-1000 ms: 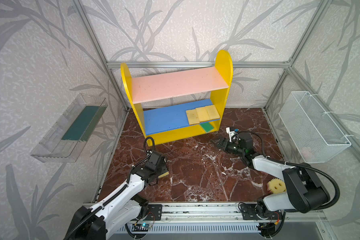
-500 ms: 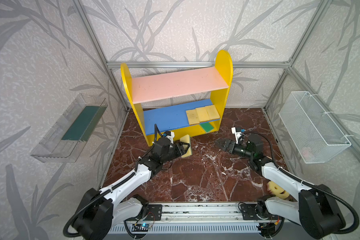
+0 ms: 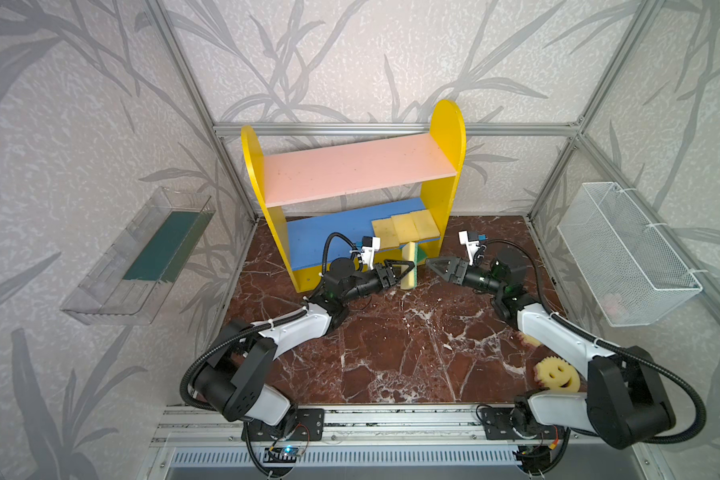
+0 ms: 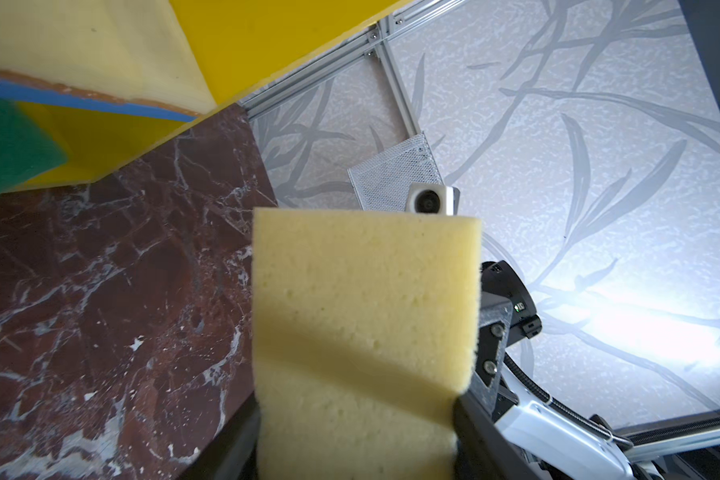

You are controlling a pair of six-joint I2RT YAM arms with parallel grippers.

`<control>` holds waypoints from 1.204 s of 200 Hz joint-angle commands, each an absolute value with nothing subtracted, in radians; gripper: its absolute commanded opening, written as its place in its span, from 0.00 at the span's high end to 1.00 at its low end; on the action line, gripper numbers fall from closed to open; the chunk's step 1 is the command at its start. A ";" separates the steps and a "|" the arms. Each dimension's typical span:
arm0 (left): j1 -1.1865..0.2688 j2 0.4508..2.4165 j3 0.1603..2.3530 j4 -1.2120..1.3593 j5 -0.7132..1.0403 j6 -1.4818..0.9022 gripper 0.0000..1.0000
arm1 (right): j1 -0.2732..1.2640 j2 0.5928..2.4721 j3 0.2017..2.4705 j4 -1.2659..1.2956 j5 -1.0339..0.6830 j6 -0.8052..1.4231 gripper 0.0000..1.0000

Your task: Place and organize the cleaning sponges onto the shelf

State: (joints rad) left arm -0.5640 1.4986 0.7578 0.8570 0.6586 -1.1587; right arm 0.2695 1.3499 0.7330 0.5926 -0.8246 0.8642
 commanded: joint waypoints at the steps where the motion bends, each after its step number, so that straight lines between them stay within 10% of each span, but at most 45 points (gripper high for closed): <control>1: -0.565 1.523 0.801 1.006 0.736 -1.213 0.37 | 0.265 1.416 0.808 0.761 -0.893 0.940 0.01; 241: -0.545 1.678 0.947 1.178 0.836 -1.373 0.38 | 0.281 1.637 1.007 1.132 -1.042 1.172 0.00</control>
State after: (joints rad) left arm -0.5396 1.6798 0.9161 1.1358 0.7933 -1.3476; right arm 0.2752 1.6299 0.9718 1.0801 -1.0229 1.1572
